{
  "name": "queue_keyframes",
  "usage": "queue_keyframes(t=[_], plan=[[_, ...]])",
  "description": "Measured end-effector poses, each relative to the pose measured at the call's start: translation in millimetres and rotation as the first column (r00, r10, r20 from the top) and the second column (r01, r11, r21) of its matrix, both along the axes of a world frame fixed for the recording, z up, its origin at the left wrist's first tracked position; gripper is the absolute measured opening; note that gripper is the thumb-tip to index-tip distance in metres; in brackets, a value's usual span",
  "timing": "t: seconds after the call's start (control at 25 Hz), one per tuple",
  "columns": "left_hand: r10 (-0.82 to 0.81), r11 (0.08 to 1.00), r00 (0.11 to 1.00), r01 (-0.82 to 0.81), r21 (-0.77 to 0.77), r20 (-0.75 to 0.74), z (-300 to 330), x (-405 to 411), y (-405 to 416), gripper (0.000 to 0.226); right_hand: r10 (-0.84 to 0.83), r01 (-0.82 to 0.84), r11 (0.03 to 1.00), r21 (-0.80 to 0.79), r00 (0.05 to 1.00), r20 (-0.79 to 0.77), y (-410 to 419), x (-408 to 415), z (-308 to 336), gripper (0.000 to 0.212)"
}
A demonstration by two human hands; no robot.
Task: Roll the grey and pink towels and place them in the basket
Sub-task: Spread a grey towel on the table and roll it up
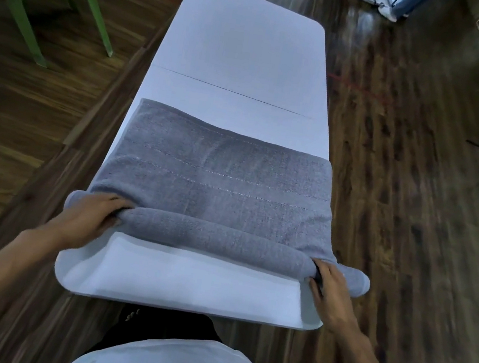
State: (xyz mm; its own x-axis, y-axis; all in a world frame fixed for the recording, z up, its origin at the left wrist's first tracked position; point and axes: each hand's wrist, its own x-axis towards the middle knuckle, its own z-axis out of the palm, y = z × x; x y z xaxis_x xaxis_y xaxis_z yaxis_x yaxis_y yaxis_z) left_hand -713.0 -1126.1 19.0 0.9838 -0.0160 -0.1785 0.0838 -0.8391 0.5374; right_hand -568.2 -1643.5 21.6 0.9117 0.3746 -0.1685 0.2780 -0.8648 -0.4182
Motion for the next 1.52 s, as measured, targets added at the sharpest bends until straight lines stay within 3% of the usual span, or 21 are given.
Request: queue_keyframes(t=[0.08,0.16,0.28,0.36,0.52,0.72,0.8,0.92,1.0,1.04,1.12,1.2,1.24,1.32,1.4,1.52], plan=[[0.0,0.996,0.999,-0.005,-0.093,-0.052,5.3,19.3,5.5,0.029,0.016,-0.007,0.996,0.084,0.994,-0.107,-0.5,15.9,8.4,0.038],[0.124,0.989,0.992,-0.124,-0.079,-0.016,8.9,40.1,6.5,0.029,-0.038,0.054,0.988,0.146,0.993,-0.11,6.8,35.2,10.2,0.042],[0.197,0.945,0.922,-0.269,0.187,0.333,11.6,40.9,-11.5,0.009,-0.131,0.131,0.991,0.011,0.98,0.152,20.1,32.2,0.8,0.028],[0.146,0.939,0.898,-0.259,0.228,0.416,1.8,20.1,-30.4,0.023,-0.036,0.1,0.98,-0.172,0.94,0.341,21.4,8.4,-11.1,0.036],[0.088,0.948,0.953,-0.169,0.268,0.289,-7.9,4.9,-37.3,0.05,0.026,0.035,0.976,-0.216,0.961,0.274,15.4,5.4,-24.5,0.057],[0.104,0.987,0.987,-0.118,0.111,0.122,-8.4,32.6,-14.2,0.048,-0.01,0.026,0.993,-0.118,0.991,0.136,25.1,34.1,-12.9,0.039],[0.104,0.995,0.994,-0.104,-0.002,0.035,-7.8,22.1,-3.9,0.04,0.083,-0.08,0.992,-0.101,0.996,0.024,10.7,30.3,-10.8,0.043],[-0.059,0.997,0.991,0.052,-0.062,-0.119,3.2,23.7,3.9,0.032,0.192,-0.205,0.978,-0.036,0.956,-0.22,-7.8,37.7,-1.5,0.04],[-0.06,0.993,0.971,0.035,-0.11,-0.23,8.4,40.5,11.8,0.042,0.079,-0.049,0.99,0.134,0.97,-0.228,-3.4,44.1,3.0,0.039],[0.018,0.988,0.976,-0.05,-0.145,-0.216,10.1,48.0,14.3,0.042,-0.034,0.065,0.979,0.195,0.987,-0.16,2.0,42.7,4.8,0.037],[0.199,0.978,0.979,-0.196,-0.064,0.044,12.0,51.3,11.1,0.031,-0.202,0.187,0.972,0.144,0.974,0.103,14.5,29.7,4.3,0.028],[0.185,0.963,0.931,-0.235,0.13,0.315,8.0,35.8,-8.1,0.016,-0.139,0.154,0.988,-0.024,0.939,0.316,20.8,11.1,-3.2,0.032],[0.137,0.959,0.917,-0.217,0.183,0.375,6.2,23.2,-22.1,0.025,-0.085,0.11,0.992,-0.056,0.938,0.337,20.5,3.6,-7.5,0.04],[0.059,0.953,0.926,-0.163,0.255,0.372,-1.9,8.3,-35.3,0.047,0.005,0.013,0.998,-0.056,0.949,0.316,15.0,0.9,-17.8,0.056],[0.031,0.946,0.958,-0.12,0.3,0.284,-7.7,14.4,-33.2,0.057,0.018,-0.002,0.998,-0.062,0.965,0.26,14.4,12.3,-22.8,0.055],[0.117,0.955,0.972,-0.166,0.246,0.202,-5.4,37.7,-29.8,0.046,-0.069,0.072,0.997,-0.007,0.984,0.164,26.1,32.1,-19.6,0.046]])
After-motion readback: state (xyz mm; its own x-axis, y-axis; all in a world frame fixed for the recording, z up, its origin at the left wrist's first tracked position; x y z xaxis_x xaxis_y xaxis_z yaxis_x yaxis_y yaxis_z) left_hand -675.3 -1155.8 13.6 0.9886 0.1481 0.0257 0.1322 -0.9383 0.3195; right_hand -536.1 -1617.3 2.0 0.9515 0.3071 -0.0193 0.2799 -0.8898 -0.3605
